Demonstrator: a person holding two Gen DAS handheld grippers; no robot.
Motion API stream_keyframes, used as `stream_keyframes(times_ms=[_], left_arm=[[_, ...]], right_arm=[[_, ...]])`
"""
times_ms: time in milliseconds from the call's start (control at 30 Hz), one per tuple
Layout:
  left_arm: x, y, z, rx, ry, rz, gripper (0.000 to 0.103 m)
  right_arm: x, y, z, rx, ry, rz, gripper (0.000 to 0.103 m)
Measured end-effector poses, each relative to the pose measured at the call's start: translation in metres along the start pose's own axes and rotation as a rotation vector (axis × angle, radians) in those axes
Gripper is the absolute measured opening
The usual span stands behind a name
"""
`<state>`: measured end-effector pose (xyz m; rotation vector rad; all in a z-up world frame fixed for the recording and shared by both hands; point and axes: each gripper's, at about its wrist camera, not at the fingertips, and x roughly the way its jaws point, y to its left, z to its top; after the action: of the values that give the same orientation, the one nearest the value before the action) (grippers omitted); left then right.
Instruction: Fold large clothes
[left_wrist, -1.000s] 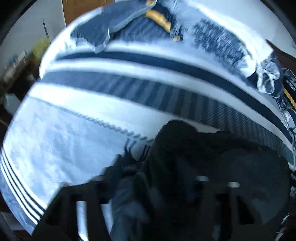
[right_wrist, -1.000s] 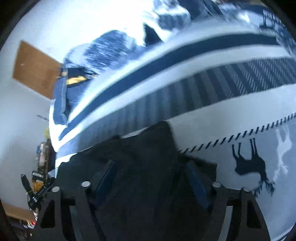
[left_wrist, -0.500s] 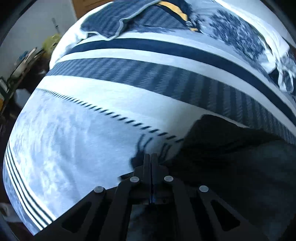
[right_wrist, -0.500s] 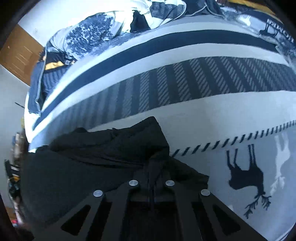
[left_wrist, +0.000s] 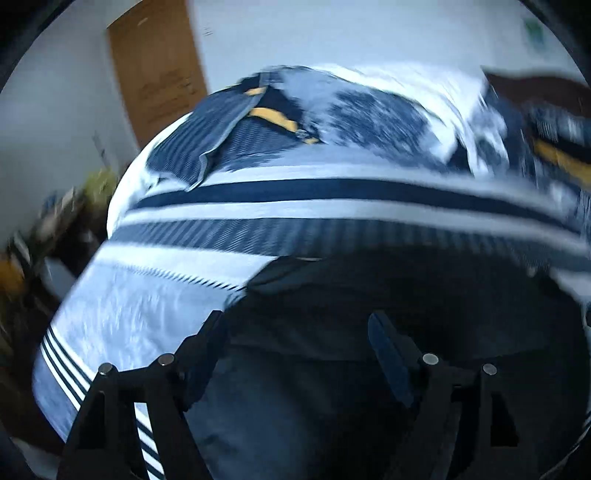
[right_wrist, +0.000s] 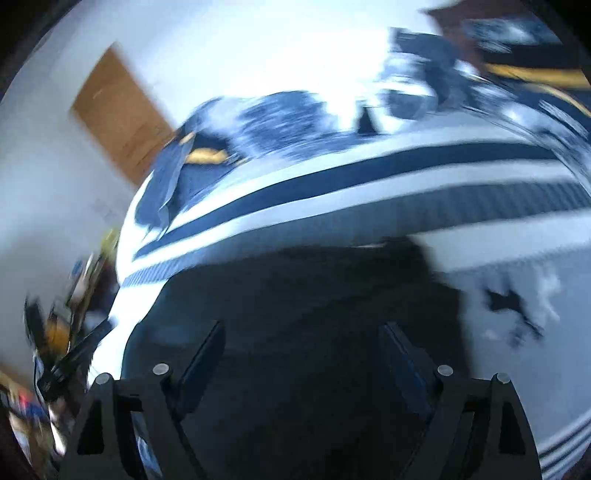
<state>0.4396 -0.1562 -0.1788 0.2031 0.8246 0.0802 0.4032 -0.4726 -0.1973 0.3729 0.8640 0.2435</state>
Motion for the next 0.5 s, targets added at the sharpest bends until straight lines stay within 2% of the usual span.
stream_keyframes(times_ms=[100, 200, 333, 500], left_arm=[[0.024, -0.028, 0.009, 0.028, 0.058, -0.012, 0.079], [0.055, -0.041, 0.014, 0.048, 0.085, 0.013, 0.079], [0.089, -0.037, 0.011, -0.019, 0.119, -0.007, 0.08], [0.114, -0.026, 0.009, -0.075, 0.118, -0.027, 0.081]], right_arm=[[0.044, 0.029, 0.01, -0.037, 0.103, 0.02, 0.088], [0.086, 0.029, 0.014, -0.027, 0.19, 0.023, 0.088], [0.12, 0.008, 0.018, -0.033, 0.204, -0.028, 0.088], [0.132, -0.036, 0.028, 0.024, 0.184, -0.098, 0.086]])
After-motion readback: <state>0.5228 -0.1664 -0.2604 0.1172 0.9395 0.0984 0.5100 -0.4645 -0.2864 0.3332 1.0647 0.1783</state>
